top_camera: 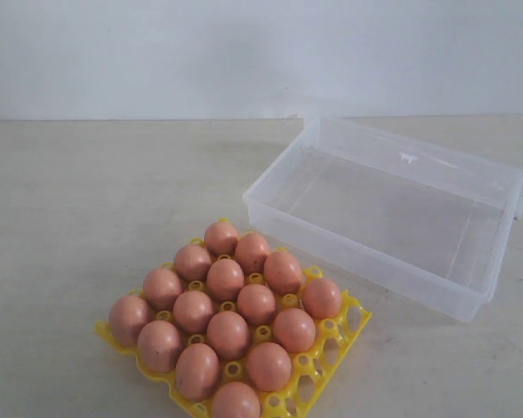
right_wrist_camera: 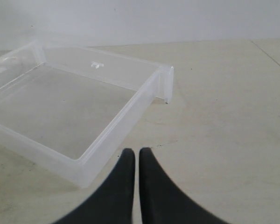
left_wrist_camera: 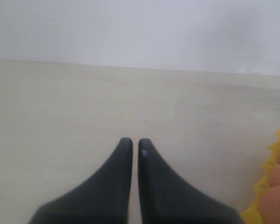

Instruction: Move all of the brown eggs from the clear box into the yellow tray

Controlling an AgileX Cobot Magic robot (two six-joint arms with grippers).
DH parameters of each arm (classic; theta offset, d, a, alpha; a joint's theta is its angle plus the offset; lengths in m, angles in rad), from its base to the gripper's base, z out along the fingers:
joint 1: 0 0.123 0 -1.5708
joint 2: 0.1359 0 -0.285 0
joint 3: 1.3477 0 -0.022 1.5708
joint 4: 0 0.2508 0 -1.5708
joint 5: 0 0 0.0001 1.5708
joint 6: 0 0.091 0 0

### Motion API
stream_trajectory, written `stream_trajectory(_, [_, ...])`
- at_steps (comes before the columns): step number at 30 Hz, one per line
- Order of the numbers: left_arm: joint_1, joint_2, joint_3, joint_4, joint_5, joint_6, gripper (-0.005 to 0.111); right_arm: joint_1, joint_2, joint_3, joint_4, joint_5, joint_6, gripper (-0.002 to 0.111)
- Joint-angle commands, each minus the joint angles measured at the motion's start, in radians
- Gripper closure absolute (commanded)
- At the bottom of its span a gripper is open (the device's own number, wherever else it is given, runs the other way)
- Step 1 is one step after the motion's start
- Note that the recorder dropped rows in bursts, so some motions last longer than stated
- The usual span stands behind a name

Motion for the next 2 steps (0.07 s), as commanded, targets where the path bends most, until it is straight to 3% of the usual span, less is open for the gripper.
stream_trajectory(1, [-0.004,-0.003,0.004,0.003,-0.002,0.0,0.103,0.0,-0.005,-0.001,-0.001,-0.011,0.005,0.109])
stream_trajectory(2, [-0.004,-0.003,0.004,0.003,-0.002,0.0,0.103,0.0,-0.005,-0.001,-0.001,-0.011,0.005,0.109])
